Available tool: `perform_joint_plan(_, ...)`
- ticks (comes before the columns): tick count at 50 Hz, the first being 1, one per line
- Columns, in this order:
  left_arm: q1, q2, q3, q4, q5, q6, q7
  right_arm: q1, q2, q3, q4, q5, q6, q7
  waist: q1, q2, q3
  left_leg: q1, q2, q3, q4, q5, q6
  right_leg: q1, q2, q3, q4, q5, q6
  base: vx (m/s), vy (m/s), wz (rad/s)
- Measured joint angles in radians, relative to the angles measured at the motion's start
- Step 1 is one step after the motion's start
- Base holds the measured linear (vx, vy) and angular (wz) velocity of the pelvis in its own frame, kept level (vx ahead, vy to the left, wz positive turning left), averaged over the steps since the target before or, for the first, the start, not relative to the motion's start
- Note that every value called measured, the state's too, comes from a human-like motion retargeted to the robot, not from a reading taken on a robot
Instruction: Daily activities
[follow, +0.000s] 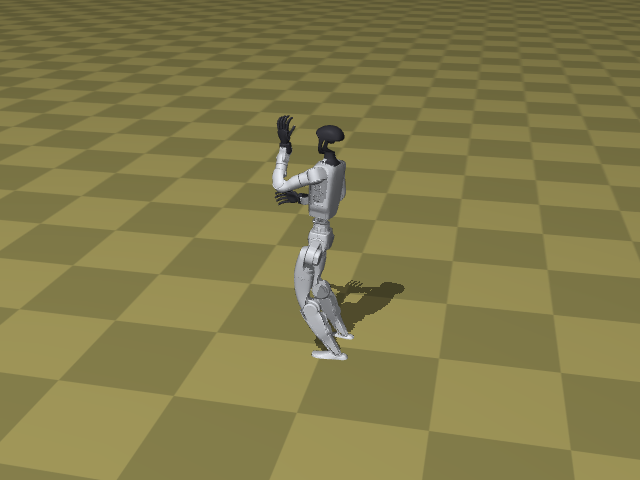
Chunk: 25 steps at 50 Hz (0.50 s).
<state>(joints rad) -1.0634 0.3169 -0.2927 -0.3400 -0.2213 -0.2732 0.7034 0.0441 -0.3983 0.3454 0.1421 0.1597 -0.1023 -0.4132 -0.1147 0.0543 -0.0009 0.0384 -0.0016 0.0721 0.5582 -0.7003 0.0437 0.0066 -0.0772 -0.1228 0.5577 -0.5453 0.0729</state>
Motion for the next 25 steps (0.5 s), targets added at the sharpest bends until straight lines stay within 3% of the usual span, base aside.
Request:
perform_joint_plan(5, 0.393, 0.027, -0.165, 0.099, -0.018, 0.011, -0.096, -0.313, -0.011, -0.107, -0.363, -0.025, -0.11, -0.2, -0.007, -0.009, 0.035, -0.005, 0.014, 0.019, 0.075, -0.029, 0.003, -0.007, -0.001, 0.008, 0.055, -0.028, 0.005, -0.03, -0.03, -0.29)
perform_joint_plan(9, 0.638, 0.053, -0.371, 0.272, 0.129, 0.065, -0.206, -0.668, 0.031, -0.156, -0.615, -0.073, -0.125, -0.329, -0.026, -0.013, 0.02, -0.007, 0.034, 0.032, 0.087, -0.025, -0.006, 0.002, 0.018, 0.012, 0.02, -0.013, -0.002, -0.02, -0.04, -0.35)
perform_joint_plan(13, 0.715, 0.059, -0.499, 0.374, 0.299, 0.088, -0.252, -0.892, 0.068, -0.183, -0.746, -0.108, -0.127, -0.409, -0.033, -0.024, 0.011, -0.016, 0.05, 0.039, 0.105, -0.028, -0.018, -0.002, 0.03, 0.012, 0.015, -0.011, -0.006, -0.01, -0.02, -0.12)
perform_joint_plan(19, 0.704, 0.037, -0.543, 0.464, 0.423, 0.098, -0.216, -0.892, 0.048, -0.221, -0.78, -0.168, -0.091, -0.457, -0.042, -0.031, 0.016, -0.03, 0.073, 0.035, 0.113, -0.032, -0.018, 0.003, 0.053, 0.008, -0.022, 0.014, -0.006, 0.01, 0.0, 0.0)
perform_joint_plan(25, 0.614, -0.007, -0.429, 0.395, 0.36, 0.082, -0.096, -0.543, -0.005, -0.223, -0.685, -0.225, -0.062, -0.432, -0.03, -0.038, 0.028, -0.044, 0.077, 0.018, 0.123, -0.046, -0.003, -0.004, 0.061, 0.002, -0.017, 0.021, 0.002, 0.02, 0.03, 0.12)
